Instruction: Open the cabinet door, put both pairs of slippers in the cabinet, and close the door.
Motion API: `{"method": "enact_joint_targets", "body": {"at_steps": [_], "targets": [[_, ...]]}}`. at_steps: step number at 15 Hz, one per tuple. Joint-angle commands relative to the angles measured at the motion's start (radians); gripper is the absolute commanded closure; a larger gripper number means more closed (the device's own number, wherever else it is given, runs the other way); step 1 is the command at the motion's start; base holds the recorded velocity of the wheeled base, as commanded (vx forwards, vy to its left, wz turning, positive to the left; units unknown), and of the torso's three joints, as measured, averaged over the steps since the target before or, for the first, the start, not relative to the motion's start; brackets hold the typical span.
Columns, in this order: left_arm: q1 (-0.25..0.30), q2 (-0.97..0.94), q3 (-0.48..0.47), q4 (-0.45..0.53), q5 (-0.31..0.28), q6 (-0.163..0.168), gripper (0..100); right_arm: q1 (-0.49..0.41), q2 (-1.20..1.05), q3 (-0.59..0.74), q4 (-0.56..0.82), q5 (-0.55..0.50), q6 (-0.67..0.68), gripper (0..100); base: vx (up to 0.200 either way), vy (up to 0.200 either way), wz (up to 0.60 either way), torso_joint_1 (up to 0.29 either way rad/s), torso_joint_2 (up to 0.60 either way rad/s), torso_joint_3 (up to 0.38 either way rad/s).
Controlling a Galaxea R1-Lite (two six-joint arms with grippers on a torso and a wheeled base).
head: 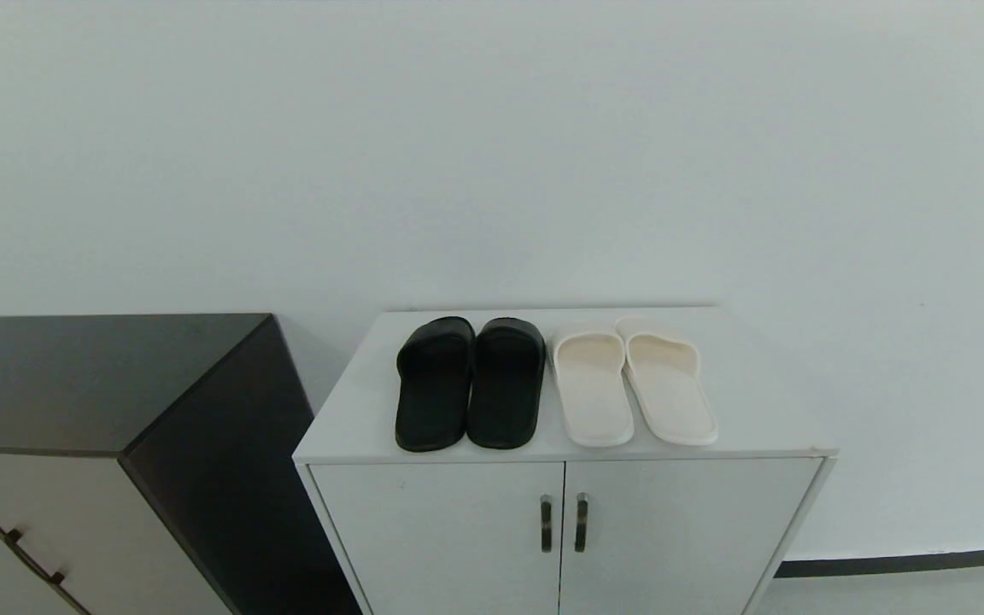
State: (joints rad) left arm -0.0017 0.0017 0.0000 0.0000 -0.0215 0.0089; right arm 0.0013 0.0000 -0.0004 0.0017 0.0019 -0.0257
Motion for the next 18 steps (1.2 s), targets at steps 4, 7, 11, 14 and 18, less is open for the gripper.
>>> {"method": "enact_joint_targets", "body": {"at_steps": [4,7,11,14,18], "targets": [[0.0,0.001,0.0,0.0,0.0,0.0,100,-0.003,0.0,-0.003,-0.005,-0.066,0.01,0,0.0,0.0,0.0,0.0,0.0,0.0],[0.0,0.001,0.0,0.0,-0.005,0.003,100,0.002,0.164,-0.351,-0.003,-0.031,0.168,0,0.0,0.0,0.0,0.0,0.0,0.0],[0.0,0.001,0.0,0.0,-0.005,0.003,100,0.034,0.503,-0.354,0.1,0.293,0.029,0,0.0,0.0,0.0,0.0,0.0,0.0],[0.0,0.001,0.0,0.0,-0.006,0.008,100,0.177,0.683,-0.354,0.031,0.329,0.033,0,0.0,0.0,0.0,0.0,0.0,0.0],[0.0,0.001,0.0,0.002,-0.025,0.037,100,0.411,0.928,-0.446,-0.161,0.216,0.144,0,0.0,0.0,0.0,0.0,0.0,0.0]]}}
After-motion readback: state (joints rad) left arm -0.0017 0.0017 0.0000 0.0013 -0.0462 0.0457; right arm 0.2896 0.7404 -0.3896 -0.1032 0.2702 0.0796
